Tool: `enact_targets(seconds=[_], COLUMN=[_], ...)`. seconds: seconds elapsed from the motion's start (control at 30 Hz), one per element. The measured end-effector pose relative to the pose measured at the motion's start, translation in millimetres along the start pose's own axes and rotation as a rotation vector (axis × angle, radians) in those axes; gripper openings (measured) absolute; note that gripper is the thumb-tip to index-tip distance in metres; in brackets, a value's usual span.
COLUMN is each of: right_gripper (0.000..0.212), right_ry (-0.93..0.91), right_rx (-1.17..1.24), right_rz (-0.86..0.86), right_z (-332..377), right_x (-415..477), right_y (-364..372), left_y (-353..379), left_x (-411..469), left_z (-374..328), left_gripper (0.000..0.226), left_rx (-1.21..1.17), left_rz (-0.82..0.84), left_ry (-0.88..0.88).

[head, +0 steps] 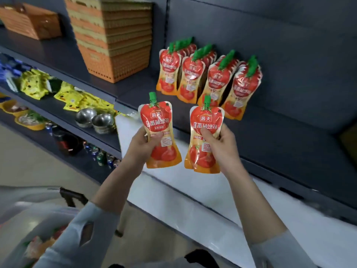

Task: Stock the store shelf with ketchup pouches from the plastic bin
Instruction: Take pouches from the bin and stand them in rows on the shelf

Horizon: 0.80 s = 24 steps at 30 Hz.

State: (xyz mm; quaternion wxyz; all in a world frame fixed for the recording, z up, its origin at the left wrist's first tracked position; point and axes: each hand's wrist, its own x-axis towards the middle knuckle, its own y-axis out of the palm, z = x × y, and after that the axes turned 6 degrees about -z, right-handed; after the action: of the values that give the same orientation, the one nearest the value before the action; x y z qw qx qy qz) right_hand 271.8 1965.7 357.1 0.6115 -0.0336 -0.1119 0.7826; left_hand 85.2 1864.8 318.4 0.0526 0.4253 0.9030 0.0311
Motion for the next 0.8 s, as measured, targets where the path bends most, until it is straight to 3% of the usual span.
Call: enact_targets(seconds=[0.17,0.43,0.8], right_gripper=[0.035,0.021,0.021], right_ry=[-0.065,-0.016,0.117], right_rx=[-0.03,-0.072,-0.087], right_rz=[-0.129,-0.247,-0.349], right_z=[12.2,6.8,-36.0], right_x=[44.6,135.7,259.6], right_y=[-87.9,-192.3,-210.4], left_y=[100.6,206.5,251.7], left_x=[13.9,43.0,60.2], left_z=[-26.8,-32.9,-20.6], left_gripper=[0.038,0.04,0.03], left_rx=[-0.014,-0.068,-0.002], left_rz=[0.152,0.163,0.054], left_ry=[0.104,0.15,0.166])
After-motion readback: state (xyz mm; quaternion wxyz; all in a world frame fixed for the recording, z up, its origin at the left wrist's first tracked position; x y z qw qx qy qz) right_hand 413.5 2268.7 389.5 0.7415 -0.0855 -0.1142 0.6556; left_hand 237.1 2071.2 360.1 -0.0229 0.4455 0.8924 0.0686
